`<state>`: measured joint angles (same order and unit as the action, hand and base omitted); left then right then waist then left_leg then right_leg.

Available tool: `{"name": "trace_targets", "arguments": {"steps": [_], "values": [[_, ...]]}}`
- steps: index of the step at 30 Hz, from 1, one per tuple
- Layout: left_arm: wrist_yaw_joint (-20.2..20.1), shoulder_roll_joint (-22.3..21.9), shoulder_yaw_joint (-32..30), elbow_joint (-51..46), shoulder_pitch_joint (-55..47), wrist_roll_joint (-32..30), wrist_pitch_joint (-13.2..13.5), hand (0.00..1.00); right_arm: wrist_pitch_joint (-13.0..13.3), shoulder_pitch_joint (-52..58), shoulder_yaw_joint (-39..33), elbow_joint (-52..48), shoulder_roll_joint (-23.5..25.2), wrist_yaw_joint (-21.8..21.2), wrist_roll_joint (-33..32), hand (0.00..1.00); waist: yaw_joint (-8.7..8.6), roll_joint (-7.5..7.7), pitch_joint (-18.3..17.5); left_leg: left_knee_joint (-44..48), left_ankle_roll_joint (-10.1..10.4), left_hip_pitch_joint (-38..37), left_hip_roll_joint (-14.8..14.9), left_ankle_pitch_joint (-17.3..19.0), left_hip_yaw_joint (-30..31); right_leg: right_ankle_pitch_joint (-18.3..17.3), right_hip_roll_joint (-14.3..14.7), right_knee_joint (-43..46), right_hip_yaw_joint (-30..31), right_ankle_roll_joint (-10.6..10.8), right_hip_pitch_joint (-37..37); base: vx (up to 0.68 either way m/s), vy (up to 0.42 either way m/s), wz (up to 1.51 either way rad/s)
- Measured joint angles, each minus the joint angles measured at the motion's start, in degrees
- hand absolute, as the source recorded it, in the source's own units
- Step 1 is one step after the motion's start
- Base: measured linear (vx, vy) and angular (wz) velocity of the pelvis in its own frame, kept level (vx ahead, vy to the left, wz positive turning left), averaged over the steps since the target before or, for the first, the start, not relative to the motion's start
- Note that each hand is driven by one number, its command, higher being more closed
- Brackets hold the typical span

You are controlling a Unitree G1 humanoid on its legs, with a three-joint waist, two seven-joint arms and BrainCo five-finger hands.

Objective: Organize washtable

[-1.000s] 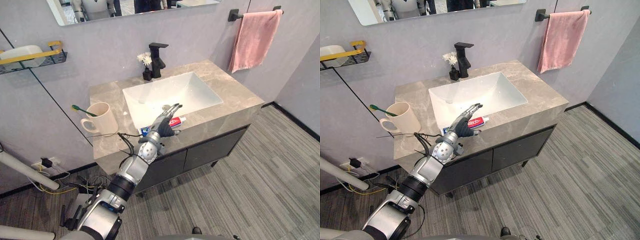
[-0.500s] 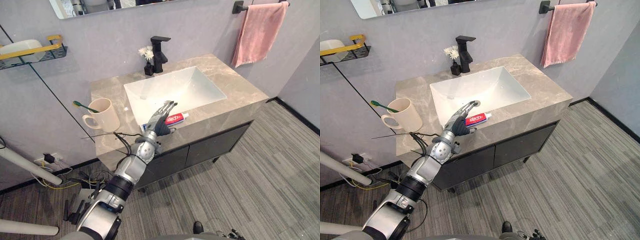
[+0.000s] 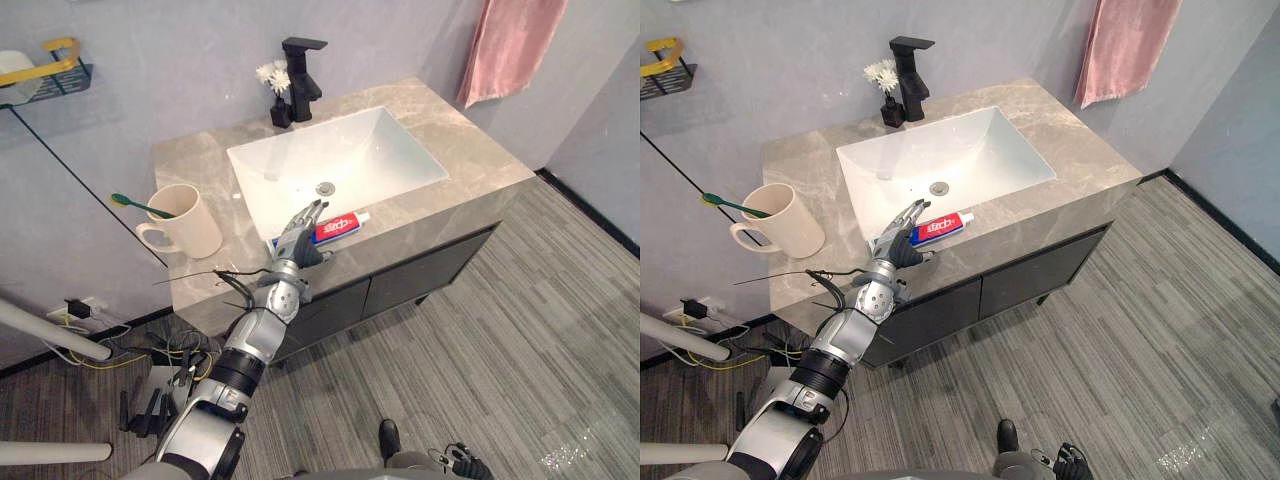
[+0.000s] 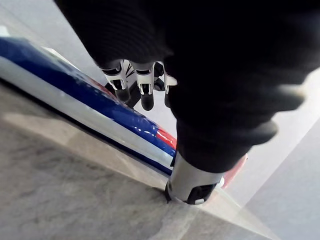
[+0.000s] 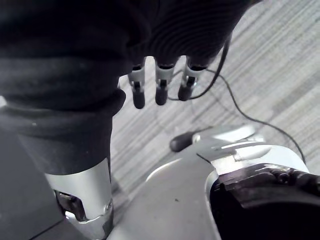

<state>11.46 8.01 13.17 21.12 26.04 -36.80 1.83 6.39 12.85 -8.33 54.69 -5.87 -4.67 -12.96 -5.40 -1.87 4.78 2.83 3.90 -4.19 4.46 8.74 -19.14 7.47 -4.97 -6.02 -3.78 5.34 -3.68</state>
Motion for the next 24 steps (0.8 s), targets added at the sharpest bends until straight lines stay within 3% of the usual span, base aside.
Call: {"name": "trace_targets", "arguments": {"steps": [5, 6, 19, 24], "values": [[1.12, 0.24, -2.79, -0.99, 0.01, 0.01, -1.53, 0.0, 0.2, 0.25, 0.47, -1.12, -0.04, -1.36, -1.23, 0.0, 0.66, -0.07, 0.31, 0.34, 0.01, 0.56, 0.05, -0.01, -0.45, 0.42, 0.01, 0.0, 0.02, -0.33, -0.58, -0.06, -0.033, -0.04], [1.12, 0.22, -2.78, -0.99, 0.01, 0.01, -1.53, 1.0, 0.21, 0.31, 0.49, -1.12, -0.07, -1.42, -1.23, 0.0, 0.88, -0.07, 0.35, 0.38, 0.02, 0.63, 0.07, -0.01, -0.47, 0.44, 0.01, 0.0, 0.02, -0.36, -0.65, -0.06, -0.035, 0.0], [2.44, 1.41, -4.79, -1.15, 4.34, -0.01, -2.56, 1.0, 1.66, -1.43, 2.67, -4.61, -0.68, -1.45, -2.27, 0.0, 2.0, -0.07, 2.71, 1.98, 0.13, 4.64, 0.93, -0.17, -1.08, 1.24, 0.62, 0.06, 0.58, -1.06, -4.3, -0.04, -0.041, -0.02], [2.41, 1.42, -4.64, -0.86, 6.48, -0.01, -1.42, 1.0, 2.15, -1.98, 2.75, -6.47, -0.55, -1.23, -2.3, 0.0, 3.21, -0.04, 3.5, 2.22, 0.29, 6.12, 1.17, -0.27, -1.35, 1.49, 0.81, 0.24, 0.72, -1.4, -5.8, -0.03, -0.043, -0.02]]}}
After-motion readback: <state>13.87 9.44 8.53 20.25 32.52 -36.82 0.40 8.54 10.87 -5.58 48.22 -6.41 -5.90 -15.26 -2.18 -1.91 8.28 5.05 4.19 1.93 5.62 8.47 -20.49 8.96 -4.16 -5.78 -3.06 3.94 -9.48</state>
